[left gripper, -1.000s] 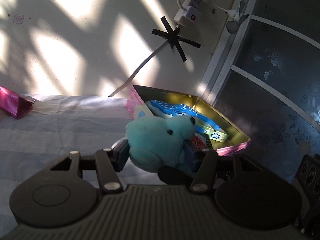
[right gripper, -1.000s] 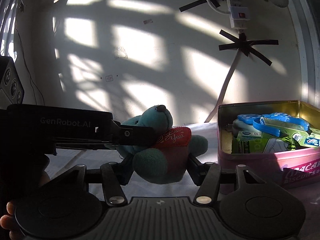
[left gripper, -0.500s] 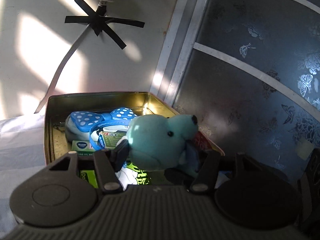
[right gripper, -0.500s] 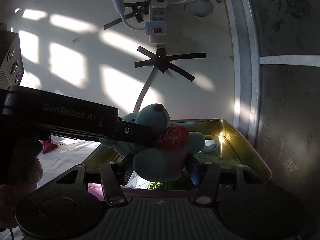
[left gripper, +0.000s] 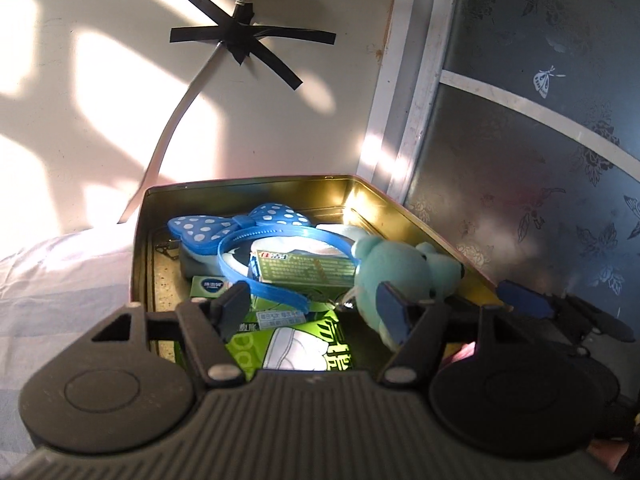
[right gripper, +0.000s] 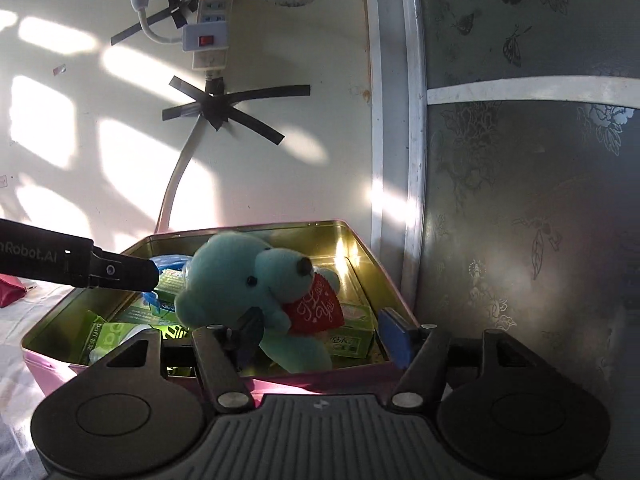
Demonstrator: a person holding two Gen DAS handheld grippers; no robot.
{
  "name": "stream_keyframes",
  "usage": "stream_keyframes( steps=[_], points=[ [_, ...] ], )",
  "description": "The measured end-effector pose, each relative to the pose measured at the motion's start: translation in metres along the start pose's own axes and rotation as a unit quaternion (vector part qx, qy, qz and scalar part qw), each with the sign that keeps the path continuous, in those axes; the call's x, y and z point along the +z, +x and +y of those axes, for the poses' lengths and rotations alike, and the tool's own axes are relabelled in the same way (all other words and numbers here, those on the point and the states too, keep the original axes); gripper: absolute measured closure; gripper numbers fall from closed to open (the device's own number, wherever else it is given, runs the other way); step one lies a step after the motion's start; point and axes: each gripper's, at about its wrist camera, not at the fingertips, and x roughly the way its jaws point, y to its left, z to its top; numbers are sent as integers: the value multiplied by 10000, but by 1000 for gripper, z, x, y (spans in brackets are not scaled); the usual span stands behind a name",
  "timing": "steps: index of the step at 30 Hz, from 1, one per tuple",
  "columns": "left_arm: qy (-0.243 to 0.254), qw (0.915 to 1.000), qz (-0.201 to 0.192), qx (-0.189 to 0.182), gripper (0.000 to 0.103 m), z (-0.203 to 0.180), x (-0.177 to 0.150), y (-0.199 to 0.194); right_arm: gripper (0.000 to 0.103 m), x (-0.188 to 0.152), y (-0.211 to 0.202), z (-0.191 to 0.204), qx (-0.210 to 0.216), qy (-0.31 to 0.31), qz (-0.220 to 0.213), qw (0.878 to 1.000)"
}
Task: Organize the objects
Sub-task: 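Carry the teddy bear into the tin and open both grippers, then withdraw both grippers and move toward the red box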
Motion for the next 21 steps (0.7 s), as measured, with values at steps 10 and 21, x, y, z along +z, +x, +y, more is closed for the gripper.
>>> stream_keyframes(
  steps=[10,21],
  points=[
    [-348,9991,-70,251,29,43,-17,-41,47,19,-5,27,574,487,-39,9972],
    [-3,9944,37,1054,29,88,-57,-84,47,3,-38,85,1061,996,-16,9894]
  ],
)
